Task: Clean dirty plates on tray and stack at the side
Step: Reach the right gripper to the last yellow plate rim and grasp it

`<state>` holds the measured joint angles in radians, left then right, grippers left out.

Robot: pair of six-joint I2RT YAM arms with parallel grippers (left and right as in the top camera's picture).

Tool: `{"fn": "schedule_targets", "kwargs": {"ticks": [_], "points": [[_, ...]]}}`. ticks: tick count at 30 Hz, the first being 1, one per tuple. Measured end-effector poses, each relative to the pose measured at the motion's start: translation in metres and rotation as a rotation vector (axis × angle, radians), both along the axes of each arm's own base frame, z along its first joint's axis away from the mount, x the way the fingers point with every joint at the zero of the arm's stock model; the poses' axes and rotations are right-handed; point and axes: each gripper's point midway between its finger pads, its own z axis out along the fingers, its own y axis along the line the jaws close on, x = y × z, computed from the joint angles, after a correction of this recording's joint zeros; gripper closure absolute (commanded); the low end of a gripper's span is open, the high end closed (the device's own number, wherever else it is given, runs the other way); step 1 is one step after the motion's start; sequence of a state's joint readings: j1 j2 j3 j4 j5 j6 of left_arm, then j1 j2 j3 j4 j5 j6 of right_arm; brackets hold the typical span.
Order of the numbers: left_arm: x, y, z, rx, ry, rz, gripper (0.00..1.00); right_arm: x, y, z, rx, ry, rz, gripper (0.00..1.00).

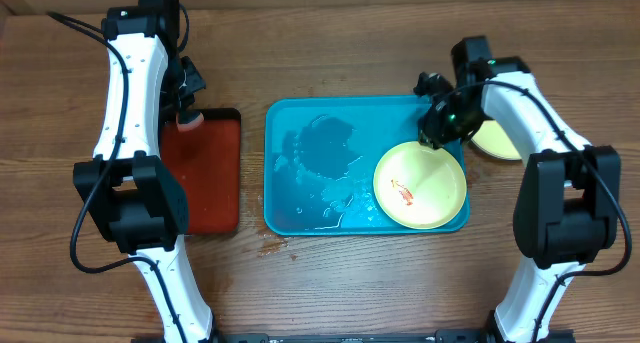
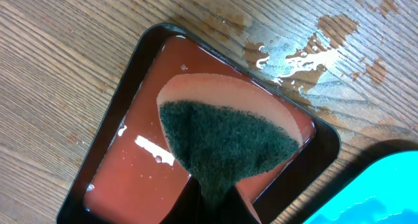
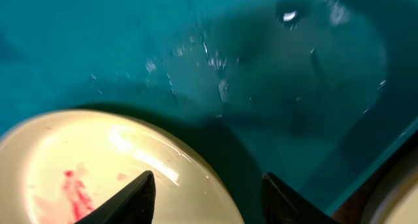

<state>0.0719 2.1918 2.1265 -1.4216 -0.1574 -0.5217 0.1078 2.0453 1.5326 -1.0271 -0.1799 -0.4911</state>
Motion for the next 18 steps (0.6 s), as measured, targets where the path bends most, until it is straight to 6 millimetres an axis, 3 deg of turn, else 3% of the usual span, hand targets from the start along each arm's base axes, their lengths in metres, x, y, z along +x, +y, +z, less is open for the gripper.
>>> {"fn": "schedule_targets", "kwargs": {"ticks": [7, 11, 18], "points": [[0.0, 0.0, 0.0, 0.0, 0.0, 0.0, 0.96, -0.027, -0.017, -0.026, -0.089, 0.07, 0.038, 0.5], [0.0, 0.0, 0.0, 0.0, -0.001, 0.0, 0.96, -0.028, -0.02, -0.028, -0.102, 0.07, 0.052, 0.61], [0.0, 0.0, 0.0, 0.0, -0.001, 0.0, 0.96, -0.037, -0.021, -0.027, -0.107, 0.106, 0.054, 0.67]]}}
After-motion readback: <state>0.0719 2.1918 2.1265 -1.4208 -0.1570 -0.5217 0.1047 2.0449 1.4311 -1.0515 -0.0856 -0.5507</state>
